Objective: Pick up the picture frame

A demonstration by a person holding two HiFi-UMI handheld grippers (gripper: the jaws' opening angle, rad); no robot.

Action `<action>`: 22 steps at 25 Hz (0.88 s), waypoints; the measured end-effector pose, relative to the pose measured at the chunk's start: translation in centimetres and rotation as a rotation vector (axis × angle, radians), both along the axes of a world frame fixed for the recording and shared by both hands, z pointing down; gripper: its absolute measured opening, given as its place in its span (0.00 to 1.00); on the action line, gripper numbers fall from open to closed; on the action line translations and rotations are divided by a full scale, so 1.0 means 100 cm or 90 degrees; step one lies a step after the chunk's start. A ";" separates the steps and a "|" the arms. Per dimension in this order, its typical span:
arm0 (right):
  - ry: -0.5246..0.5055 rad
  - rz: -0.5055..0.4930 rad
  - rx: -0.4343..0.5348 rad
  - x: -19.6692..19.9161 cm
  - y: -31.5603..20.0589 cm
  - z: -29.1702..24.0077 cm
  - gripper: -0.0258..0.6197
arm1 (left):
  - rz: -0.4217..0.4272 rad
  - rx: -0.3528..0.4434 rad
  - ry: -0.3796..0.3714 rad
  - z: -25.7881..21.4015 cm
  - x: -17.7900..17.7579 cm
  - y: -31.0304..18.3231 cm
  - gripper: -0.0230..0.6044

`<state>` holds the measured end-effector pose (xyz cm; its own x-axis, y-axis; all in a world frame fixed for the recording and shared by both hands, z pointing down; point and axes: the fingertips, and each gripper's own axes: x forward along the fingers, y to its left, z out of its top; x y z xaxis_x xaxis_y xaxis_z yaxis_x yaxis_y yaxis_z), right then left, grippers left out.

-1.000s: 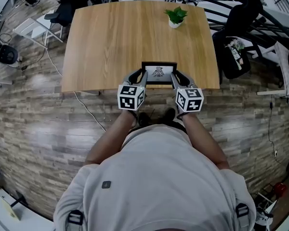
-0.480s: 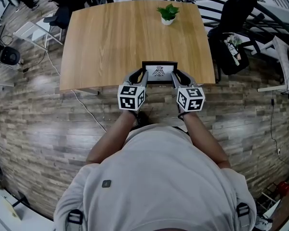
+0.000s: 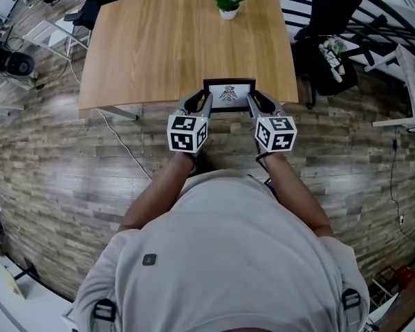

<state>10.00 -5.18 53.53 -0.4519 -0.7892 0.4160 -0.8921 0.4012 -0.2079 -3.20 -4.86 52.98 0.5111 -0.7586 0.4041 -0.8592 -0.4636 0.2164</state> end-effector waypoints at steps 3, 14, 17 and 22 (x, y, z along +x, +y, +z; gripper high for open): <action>-0.012 -0.009 -0.003 0.018 0.019 0.005 0.18 | -0.010 -0.002 -0.010 0.003 0.018 0.021 0.17; -0.039 -0.024 -0.017 0.065 0.090 0.023 0.18 | -0.028 -0.011 -0.025 0.016 0.065 0.097 0.17; -0.039 -0.029 -0.016 0.068 0.103 0.024 0.18 | -0.033 -0.013 -0.024 0.019 0.068 0.111 0.17; -0.039 -0.032 -0.004 0.068 0.113 0.018 0.18 | -0.035 -0.002 -0.024 0.012 0.068 0.119 0.17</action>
<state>16.80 6.13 55.28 -0.5156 -0.7619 0.3920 -0.8564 0.4439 -0.2637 3.63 7.03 54.15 0.4534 -0.7837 0.4245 -0.8907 -0.4153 0.1846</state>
